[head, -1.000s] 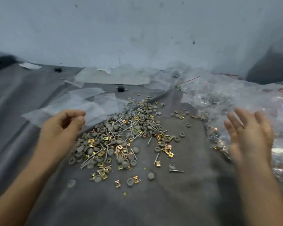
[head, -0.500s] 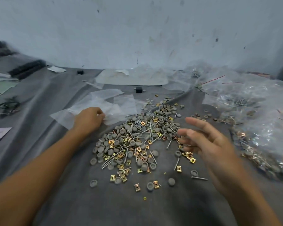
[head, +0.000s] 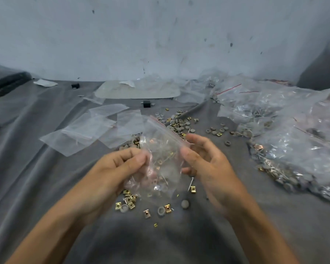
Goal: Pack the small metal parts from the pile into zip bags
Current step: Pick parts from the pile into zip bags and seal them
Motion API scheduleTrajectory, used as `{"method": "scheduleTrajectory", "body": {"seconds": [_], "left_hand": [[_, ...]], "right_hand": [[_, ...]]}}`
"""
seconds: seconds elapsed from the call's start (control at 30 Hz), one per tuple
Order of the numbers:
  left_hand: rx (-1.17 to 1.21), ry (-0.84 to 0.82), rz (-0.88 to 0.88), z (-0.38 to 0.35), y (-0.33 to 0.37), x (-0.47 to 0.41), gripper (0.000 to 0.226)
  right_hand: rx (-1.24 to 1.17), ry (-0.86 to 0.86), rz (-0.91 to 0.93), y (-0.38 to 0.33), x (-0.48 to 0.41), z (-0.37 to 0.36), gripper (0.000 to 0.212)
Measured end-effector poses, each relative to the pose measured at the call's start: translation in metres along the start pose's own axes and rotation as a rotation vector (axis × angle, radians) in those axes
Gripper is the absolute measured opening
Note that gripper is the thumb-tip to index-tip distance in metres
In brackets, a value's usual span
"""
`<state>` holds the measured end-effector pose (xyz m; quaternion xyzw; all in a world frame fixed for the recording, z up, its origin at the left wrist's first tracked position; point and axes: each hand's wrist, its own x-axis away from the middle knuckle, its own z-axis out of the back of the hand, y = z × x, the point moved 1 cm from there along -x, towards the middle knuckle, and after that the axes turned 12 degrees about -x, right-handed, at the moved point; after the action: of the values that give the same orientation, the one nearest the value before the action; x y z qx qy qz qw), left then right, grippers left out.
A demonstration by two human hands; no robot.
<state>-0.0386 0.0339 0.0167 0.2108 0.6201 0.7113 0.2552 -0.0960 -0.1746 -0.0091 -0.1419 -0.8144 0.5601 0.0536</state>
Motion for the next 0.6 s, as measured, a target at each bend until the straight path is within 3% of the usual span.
{"method": "scheduleTrajectory", "body": {"seconds": [0.17,0.27,0.3,0.43,0.6], "left_hand": [[-0.014,0.020,0.034,0.003,-0.014,0.008,0.022],[-0.052,0.005,0.056,0.009,-0.020,0.007,0.065],[-0.052,-0.004,0.049,0.009,-0.021,0.007,0.069],[-0.173,0.057,0.002,-0.003,-0.023,0.007,0.042],[-0.138,0.174,-0.039,-0.013,-0.020,0.007,0.028]], "right_hand": [[-0.200,-0.073,-0.059,0.003,0.002,-0.003,0.015],[-0.136,-0.101,-0.049,-0.001,0.004,-0.001,0.009],[-0.101,-0.114,-0.056,-0.002,0.005,-0.001,0.009],[0.128,-0.149,-0.001,-0.003,0.011,-0.003,0.020],[0.592,-0.132,0.383,-0.011,0.020,-0.012,0.027]]}}
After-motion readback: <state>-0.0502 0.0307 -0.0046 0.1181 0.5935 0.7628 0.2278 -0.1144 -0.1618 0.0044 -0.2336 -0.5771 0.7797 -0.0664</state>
